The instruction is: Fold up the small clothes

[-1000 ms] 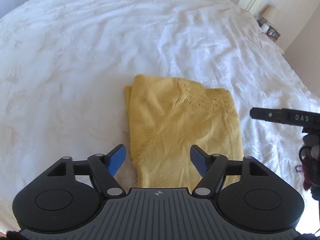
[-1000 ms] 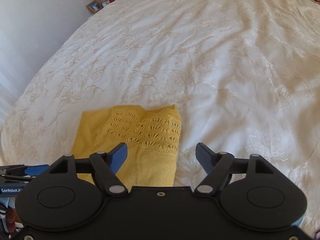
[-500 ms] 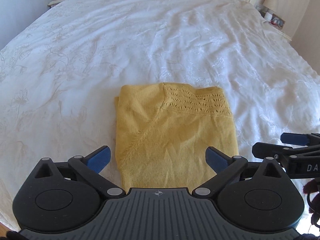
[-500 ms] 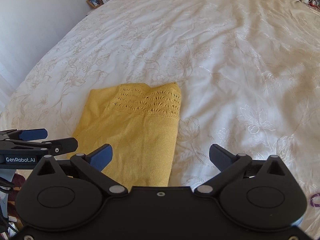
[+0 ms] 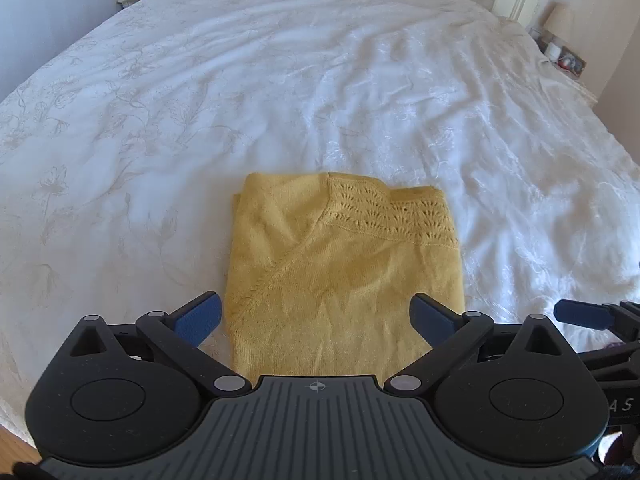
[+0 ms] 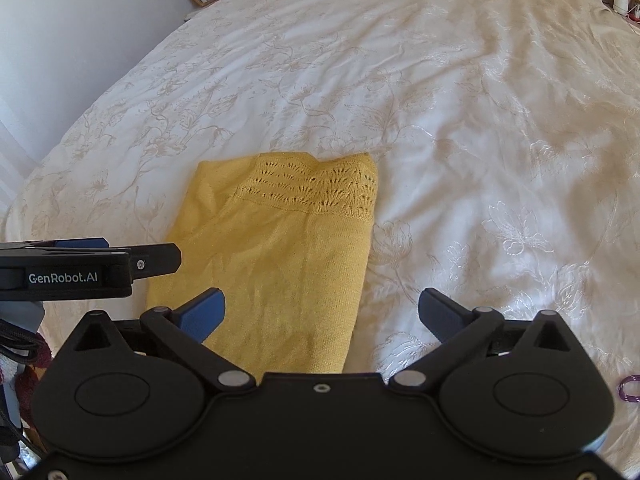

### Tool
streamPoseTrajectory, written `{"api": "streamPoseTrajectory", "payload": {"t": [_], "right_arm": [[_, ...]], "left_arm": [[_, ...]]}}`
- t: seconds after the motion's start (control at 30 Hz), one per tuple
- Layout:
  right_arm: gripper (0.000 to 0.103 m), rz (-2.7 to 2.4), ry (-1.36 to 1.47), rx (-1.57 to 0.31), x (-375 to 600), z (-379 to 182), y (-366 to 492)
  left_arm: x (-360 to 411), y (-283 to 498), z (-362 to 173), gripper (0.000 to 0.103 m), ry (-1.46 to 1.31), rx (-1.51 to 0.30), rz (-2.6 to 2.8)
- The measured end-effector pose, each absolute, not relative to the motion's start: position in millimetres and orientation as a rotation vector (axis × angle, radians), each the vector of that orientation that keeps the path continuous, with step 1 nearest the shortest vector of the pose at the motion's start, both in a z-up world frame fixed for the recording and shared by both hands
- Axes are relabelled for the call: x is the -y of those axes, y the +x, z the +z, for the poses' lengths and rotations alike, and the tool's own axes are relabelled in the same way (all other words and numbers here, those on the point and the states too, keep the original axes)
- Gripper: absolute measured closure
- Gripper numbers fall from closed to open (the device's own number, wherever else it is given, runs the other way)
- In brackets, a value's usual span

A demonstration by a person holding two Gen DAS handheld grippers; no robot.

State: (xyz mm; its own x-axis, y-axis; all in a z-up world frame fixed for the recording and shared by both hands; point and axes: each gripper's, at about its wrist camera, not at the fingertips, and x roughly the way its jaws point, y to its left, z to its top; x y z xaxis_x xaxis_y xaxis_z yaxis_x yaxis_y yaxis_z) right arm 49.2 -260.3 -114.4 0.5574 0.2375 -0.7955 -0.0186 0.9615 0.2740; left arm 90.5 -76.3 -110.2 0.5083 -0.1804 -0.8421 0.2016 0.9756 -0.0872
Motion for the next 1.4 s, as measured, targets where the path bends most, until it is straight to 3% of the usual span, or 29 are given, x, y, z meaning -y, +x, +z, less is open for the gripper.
{"api": "streamPoseTrajectory", "payload": {"t": [0.7, 1.4], "right_arm": [[0.001, 0.134, 0.258, -0.944, 255.5, -102.2, 42.0], [0.001, 0.078, 0.259, -0.942, 256.6, -95.8, 35.7]], "left_arm": [[87.0, 85.3, -96.3, 0.002, 0.180, -0.995, -0.085], [70.8, 73.4, -101.9, 0.002, 0.100, -1.041, -0.117]]}}
